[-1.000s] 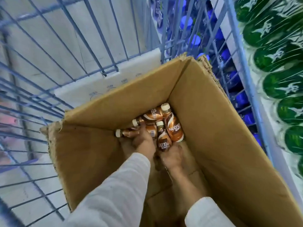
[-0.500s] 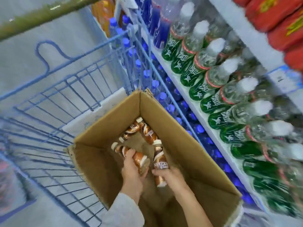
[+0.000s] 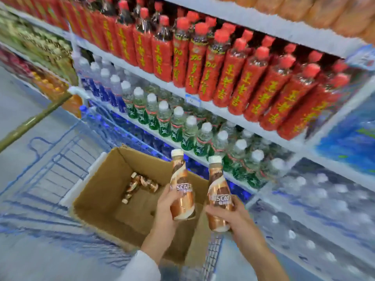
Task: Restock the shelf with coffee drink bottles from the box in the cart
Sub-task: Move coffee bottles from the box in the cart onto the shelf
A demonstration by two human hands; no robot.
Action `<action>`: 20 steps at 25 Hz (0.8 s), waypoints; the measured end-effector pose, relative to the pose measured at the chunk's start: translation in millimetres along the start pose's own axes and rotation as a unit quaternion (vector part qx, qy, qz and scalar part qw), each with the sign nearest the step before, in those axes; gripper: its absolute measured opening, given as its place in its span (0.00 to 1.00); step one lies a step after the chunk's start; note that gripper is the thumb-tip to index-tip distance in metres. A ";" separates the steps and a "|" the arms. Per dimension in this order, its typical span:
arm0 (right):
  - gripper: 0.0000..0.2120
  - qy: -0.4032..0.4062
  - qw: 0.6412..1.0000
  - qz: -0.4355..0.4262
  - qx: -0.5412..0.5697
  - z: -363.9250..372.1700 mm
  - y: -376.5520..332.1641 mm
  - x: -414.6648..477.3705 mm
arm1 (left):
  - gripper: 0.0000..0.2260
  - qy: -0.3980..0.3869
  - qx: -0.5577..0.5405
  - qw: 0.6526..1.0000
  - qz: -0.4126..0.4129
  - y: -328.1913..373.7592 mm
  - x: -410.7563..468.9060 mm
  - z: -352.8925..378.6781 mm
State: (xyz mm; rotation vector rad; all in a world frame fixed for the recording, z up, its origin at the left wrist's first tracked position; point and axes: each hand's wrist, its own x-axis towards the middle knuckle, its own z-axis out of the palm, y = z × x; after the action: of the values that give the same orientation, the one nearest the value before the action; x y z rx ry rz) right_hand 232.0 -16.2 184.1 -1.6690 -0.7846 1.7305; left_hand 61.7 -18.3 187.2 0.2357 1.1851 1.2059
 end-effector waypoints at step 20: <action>0.22 0.250 0.902 -0.266 0.230 -406.5 45.2 -298.7 | 0.28 -0.373 0.241 0.896 0.013 -246.4 -240.8 355.0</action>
State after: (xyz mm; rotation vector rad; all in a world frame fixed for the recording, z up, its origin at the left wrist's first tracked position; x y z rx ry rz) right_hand 645.1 -271.3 328.1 -1.3156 -0.4714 0.9473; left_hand 518.3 -165.2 308.2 0.9971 0.7661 0.6995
